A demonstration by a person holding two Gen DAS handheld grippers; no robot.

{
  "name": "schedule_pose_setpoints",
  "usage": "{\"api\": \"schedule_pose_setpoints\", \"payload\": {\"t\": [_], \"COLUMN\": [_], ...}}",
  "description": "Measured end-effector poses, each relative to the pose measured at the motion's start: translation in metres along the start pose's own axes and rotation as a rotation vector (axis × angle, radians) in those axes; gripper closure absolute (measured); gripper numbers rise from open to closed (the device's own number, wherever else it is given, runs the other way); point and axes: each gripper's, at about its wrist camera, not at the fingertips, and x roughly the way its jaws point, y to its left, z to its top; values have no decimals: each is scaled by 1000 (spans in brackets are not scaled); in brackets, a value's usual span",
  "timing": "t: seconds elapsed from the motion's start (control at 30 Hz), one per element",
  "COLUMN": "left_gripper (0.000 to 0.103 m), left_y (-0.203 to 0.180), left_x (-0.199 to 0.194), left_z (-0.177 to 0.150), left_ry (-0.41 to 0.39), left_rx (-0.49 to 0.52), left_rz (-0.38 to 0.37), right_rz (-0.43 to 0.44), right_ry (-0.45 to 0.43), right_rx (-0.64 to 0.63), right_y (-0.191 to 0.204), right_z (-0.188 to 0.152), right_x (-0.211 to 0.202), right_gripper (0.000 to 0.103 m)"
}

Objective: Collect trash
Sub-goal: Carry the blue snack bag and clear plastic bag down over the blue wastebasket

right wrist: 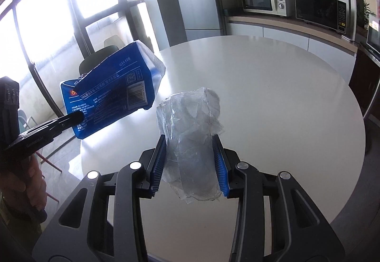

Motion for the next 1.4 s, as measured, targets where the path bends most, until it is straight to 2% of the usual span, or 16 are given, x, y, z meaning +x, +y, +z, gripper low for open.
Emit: {"api": "schedule_pose_setpoints", "payload": {"t": [0.17, 0.57, 0.8, 1.0, 1.1, 1.4], "left_gripper": [101, 101, 101, 101, 101, 101], "left_y": [-6, -4, -20, -26, -30, -27], "left_x": [-20, -76, -88, -91, -91, -63], "left_z": [-17, -49, -63, -93, -109, -153], "left_ry": [2, -2, 15, 92, 144, 309], "left_rx": [5, 22, 88, 129, 148, 187], "left_rz": [-13, -35, -54, -93, -111, -92], "right_rz": [-21, -10, 19, 26, 61, 20], "right_ry": [-8, -21, -33, -4, 7, 139], "right_rx": [-7, -2, -32, -16, -10, 0], "right_y": [0, -1, 7, 3, 4, -3], "right_z": [-21, -61, -81, -109, -128, -169], "right_x": [-25, -67, -95, -112, -116, -87], "right_gripper": [67, 67, 67, 67, 67, 66]}}
